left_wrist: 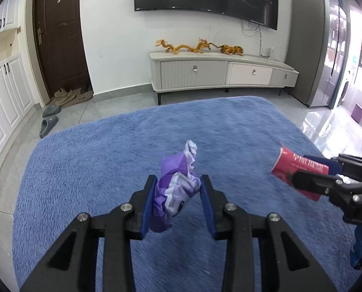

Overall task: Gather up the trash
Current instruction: 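Grasp the purple wrapper with the left tool while the right tool grasps the pink packet, then carry both items over the bin and open both tools to drop them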

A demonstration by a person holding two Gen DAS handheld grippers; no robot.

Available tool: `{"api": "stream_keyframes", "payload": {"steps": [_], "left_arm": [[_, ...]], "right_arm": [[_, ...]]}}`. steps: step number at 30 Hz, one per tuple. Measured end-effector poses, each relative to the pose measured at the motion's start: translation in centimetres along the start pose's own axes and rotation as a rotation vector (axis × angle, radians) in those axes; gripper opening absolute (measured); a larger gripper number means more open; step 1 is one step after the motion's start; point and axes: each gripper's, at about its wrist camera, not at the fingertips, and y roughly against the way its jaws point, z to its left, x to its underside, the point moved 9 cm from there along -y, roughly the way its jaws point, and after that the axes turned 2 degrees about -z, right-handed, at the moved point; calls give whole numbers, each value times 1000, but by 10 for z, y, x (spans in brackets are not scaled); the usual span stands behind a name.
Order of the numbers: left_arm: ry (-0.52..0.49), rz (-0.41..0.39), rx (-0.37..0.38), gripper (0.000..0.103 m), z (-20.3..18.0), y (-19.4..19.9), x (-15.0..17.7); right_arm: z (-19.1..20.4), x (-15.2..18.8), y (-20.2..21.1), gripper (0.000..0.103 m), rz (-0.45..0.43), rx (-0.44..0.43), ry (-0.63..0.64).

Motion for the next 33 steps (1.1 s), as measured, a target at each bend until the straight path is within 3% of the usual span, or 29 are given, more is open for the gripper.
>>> {"api": "stream_keyframes", "payload": {"steps": [12,22,33], "left_arm": [[-91,-104,3,34,-75,64,11],[-183,-169,84,34,-145,92,5],[-306,-190,175,34,-227,108,-1]], "right_arm": [[-20,42,111,42,-81,136,-16],[-62,72,186,42,-136,258,-87],[-113,101,249,42,-214,343,-199]]}}
